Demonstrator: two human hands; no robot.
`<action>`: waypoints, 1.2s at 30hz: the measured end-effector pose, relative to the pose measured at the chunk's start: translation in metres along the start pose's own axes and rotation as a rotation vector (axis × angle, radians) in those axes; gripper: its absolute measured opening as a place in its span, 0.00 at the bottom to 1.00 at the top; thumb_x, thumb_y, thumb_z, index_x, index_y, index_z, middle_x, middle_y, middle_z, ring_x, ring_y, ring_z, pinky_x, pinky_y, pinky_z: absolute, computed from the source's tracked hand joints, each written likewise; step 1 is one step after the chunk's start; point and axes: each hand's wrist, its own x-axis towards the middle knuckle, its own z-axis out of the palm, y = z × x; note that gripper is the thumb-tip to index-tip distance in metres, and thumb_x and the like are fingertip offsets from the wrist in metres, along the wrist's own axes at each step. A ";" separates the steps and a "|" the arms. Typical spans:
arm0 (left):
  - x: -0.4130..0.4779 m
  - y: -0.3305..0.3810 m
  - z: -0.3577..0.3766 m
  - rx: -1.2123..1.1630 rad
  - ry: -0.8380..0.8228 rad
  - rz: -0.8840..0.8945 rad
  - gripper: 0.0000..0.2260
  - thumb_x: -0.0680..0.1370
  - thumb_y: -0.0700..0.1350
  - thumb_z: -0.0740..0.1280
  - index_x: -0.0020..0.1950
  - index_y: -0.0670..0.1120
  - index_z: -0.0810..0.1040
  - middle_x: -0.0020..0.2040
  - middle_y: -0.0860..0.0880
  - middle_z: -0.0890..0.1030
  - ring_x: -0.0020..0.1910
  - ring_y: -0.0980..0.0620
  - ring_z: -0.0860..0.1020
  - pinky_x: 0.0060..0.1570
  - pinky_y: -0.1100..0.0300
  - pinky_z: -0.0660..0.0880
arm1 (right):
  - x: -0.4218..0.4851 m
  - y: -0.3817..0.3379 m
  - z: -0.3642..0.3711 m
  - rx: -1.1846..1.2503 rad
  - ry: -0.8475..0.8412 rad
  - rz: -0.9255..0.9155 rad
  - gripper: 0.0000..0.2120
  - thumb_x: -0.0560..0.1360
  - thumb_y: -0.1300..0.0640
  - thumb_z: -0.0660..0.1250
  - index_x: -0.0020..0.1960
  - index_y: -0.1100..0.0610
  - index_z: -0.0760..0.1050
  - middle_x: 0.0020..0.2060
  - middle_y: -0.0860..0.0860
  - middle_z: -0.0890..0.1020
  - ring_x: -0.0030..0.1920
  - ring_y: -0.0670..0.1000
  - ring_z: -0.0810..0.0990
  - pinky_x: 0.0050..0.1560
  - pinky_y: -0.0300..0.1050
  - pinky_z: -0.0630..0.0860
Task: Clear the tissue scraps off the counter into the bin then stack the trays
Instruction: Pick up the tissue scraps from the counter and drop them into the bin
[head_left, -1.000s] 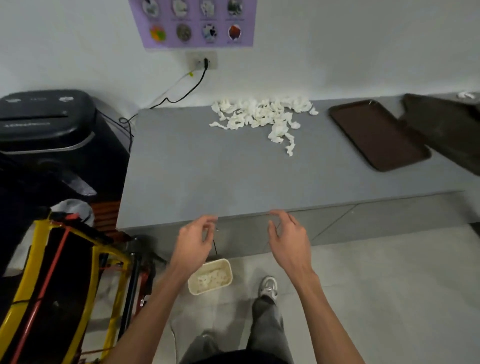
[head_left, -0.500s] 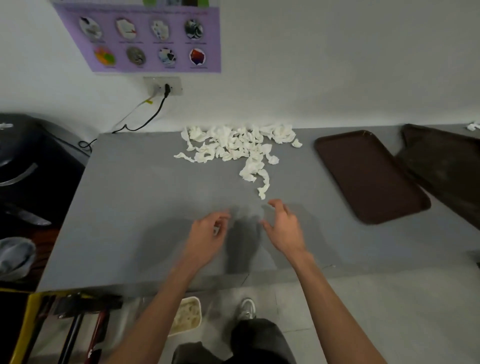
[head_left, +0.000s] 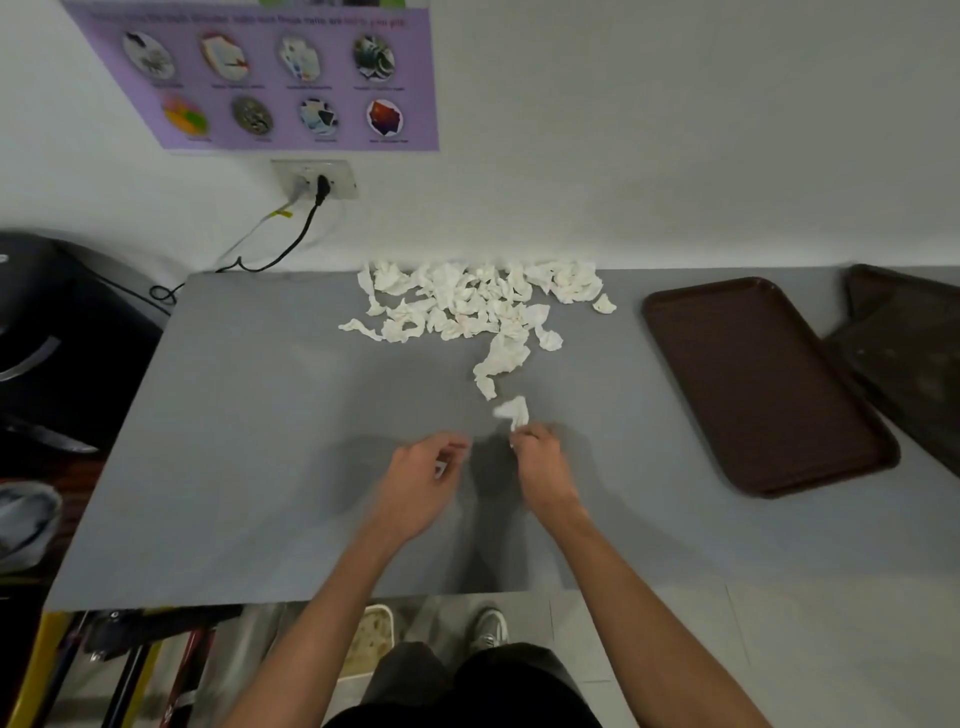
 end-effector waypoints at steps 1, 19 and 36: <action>0.001 0.001 0.001 -0.019 -0.008 -0.004 0.10 0.80 0.38 0.69 0.56 0.51 0.84 0.50 0.59 0.86 0.50 0.64 0.83 0.54 0.67 0.79 | -0.011 -0.004 -0.004 0.061 0.004 0.013 0.10 0.80 0.59 0.65 0.55 0.54 0.84 0.55 0.52 0.83 0.55 0.55 0.80 0.55 0.42 0.75; 0.027 0.057 0.029 -1.026 -0.170 -0.350 0.17 0.89 0.44 0.56 0.67 0.39 0.80 0.63 0.41 0.84 0.66 0.47 0.80 0.70 0.56 0.74 | -0.025 -0.042 -0.088 0.604 0.208 -0.006 0.12 0.74 0.67 0.74 0.50 0.52 0.85 0.50 0.47 0.79 0.43 0.39 0.83 0.51 0.23 0.73; 0.025 0.001 0.013 -0.748 0.200 -0.423 0.08 0.81 0.40 0.72 0.59 0.42 0.85 0.50 0.45 0.88 0.52 0.46 0.87 0.61 0.53 0.80 | 0.090 -0.044 -0.028 0.011 -0.004 -0.190 0.22 0.83 0.57 0.66 0.77 0.52 0.71 0.69 0.56 0.71 0.68 0.61 0.70 0.67 0.57 0.75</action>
